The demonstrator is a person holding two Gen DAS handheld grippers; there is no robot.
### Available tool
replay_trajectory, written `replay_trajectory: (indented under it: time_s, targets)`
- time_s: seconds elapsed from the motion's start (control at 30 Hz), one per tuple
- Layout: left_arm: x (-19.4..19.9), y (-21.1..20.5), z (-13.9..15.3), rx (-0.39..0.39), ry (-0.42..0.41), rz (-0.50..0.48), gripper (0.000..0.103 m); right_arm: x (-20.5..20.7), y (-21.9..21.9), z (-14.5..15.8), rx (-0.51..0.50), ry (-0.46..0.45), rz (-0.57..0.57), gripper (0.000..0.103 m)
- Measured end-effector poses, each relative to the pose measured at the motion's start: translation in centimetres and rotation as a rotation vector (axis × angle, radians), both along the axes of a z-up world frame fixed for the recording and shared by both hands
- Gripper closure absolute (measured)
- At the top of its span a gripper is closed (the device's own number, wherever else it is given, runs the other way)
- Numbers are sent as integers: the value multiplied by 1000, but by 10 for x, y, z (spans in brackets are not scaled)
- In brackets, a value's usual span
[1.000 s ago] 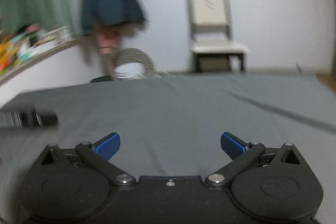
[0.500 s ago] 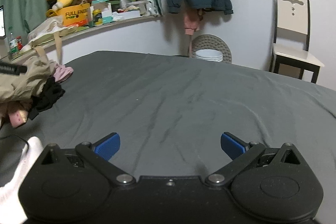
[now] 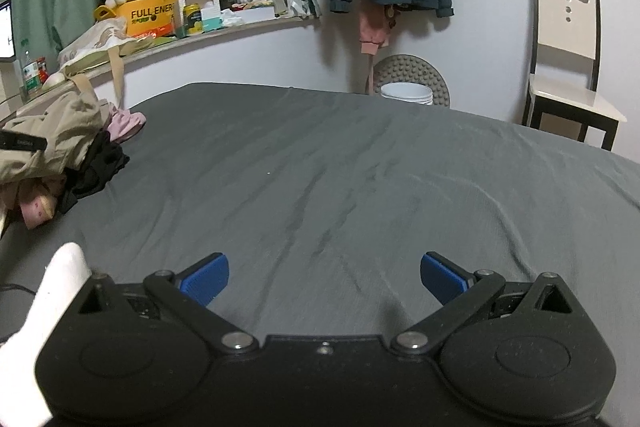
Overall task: Fold clothes
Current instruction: 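Turn both tools toward the beige garment at the bed edge, then lower the left tool onto the beige garment and close its fingers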
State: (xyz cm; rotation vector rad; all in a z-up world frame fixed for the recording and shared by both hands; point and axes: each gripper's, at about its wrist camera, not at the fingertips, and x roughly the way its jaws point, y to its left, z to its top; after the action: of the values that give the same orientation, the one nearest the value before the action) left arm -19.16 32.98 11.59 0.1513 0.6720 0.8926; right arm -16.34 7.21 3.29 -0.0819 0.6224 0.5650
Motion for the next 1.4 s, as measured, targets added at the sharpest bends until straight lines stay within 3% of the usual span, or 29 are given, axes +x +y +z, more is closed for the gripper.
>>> replay_trajectory:
  time_s: [0.1, 0.13, 0.3, 0.47, 0.57, 0.63, 0.7, 0.77, 0.87, 0.9, 0.93, 0.97, 1.1, 1.2, 1.33, 1.4]
  targets:
    - [-3, -1, 3, 6, -34, -12, 99, -1, 2, -1, 1, 3, 12, 0]
    - [-3, -4, 5, 32, -38, -17, 102, -2, 2, -1, 5, 2, 22, 0]
    - [-5, -22, 29, 77, -115, -78, 103, -4, 2, 2, 12, -5, 30, 0]
    - [0, -48, 61, 28, -218, -215, 103, -4, -1, 4, 31, -1, 28, 0]
    - [12, -66, 61, 85, -145, -231, 103, -3, -6, 5, 38, 2, 16, 0]
    - [17, -75, 52, 148, -67, -202, 102, -2, -9, 5, 45, 9, 10, 0]
    - [13, -77, 41, 194, -42, -159, 101, -1, -10, 4, 54, 20, 5, 0]
    - [8, -73, 27, 206, -5, -128, 92, 0, -10, 3, 56, 28, 5, 0]
    - [-2, -66, 10, 190, 41, -103, 52, 0, -8, 0, 49, 37, 11, 0]
    - [-6, -66, 6, 208, 44, -98, 31, 0, -6, 0, 45, 39, 15, 0]
    - [-9, -68, 3, 244, 48, -95, 21, 0, -5, -1, 42, 41, 18, 0]
    - [-11, -71, 0, 292, 62, -96, 20, -1, -4, -1, 41, 43, 21, 0]
    - [-7, -74, -14, 401, 153, -140, 20, -1, -1, -4, 28, 51, 33, 0]
    - [2, -71, -23, 419, 216, -158, 21, -2, 0, -7, 15, 57, 39, 0]
    - [13, -60, -40, 383, 295, -153, 62, -2, -1, -7, 15, 57, 41, 0]
    - [16, -57, -44, 362, 312, -159, 70, -1, -2, -7, 18, 62, 38, 0]
